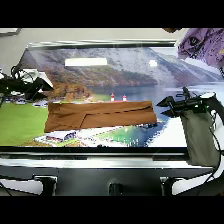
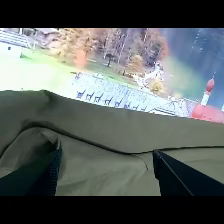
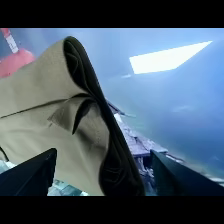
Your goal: Fold the clothes and pants, and hang the long-sleeved shirts on hangers.
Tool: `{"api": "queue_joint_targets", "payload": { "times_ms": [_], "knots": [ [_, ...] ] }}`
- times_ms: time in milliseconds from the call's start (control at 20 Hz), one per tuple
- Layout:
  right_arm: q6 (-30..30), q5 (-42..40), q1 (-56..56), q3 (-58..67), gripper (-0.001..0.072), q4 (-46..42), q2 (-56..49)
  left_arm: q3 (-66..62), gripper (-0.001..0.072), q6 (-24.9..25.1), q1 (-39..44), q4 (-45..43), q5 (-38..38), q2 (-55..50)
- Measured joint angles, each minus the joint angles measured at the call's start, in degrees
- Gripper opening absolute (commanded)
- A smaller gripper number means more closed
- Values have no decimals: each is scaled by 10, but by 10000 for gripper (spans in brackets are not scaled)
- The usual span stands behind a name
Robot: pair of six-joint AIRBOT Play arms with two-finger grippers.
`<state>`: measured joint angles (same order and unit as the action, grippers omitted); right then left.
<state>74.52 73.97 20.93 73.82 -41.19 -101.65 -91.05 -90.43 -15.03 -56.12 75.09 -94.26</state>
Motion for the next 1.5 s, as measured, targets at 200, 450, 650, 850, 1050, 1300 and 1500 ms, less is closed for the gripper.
{"api": "queue_joint_targets", "payload": {
  "times_ms": [200, 450, 650, 850, 1050, 1300, 1500],
  "knots": [
    [-11, 8, -22, 1, 653, 20, -25, -1, 636, 0, 0, 0, 0, 1],
    [-21, -17, -78, 0, 28, 6, -41, -2, 591, 0, 0, 0, 0, 1],
    [-13, -31, -94, 0, 26, 5, -15, -2, 17, 0, 15, 1, 0, -2],
    [53, -32, -99, 0, 26, -52, 64, -2, 17, 0, 80, 9, -1, -25],
    [122, -16, -100, 9, 26, -123, 169, -1, 15, -1, 197, 57, -37, -73],
    [190, 49, -100, 63, 26, -227, 265, -2, 16, -2, 363, 188, -164, -134],
    [223, 114, -100, 134, 26, -285, 302, -7, 16, -2, 469, 303, -265, -175]
  ]
}}
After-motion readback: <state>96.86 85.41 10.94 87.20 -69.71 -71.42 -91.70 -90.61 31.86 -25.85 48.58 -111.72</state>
